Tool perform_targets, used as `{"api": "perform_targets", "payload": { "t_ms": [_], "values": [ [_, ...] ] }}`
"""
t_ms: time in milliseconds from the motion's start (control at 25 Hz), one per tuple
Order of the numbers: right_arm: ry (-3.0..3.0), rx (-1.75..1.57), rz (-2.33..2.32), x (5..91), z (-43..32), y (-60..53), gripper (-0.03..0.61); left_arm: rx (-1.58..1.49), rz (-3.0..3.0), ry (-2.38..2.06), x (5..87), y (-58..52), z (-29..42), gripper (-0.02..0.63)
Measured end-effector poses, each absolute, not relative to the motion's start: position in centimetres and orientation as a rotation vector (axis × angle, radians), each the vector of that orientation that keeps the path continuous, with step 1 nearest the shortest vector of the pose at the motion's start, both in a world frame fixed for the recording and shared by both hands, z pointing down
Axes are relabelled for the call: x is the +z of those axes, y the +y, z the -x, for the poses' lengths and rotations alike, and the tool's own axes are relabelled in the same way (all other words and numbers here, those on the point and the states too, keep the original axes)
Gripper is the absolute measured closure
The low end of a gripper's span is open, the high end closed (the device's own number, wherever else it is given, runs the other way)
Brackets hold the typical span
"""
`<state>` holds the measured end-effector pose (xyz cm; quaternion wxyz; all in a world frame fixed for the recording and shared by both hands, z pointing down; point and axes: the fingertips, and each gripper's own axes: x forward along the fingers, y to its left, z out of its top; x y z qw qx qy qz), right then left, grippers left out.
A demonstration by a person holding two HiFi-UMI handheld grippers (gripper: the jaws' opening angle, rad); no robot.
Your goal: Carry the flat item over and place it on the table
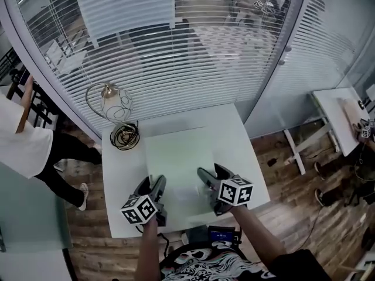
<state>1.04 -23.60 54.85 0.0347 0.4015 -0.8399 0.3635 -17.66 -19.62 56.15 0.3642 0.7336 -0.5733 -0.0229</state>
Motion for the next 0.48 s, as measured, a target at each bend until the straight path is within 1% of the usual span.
{"api": "perform_targets", "payload": {
  "t_ms": [480],
  "values": [
    [-2.521, 1.177, -1.226, 57.4, -1.8, -24.4, 0.279, -0.023, -1.836, -1.45, 58.8, -20.4, 16.8, 0.324]
  ]
}}
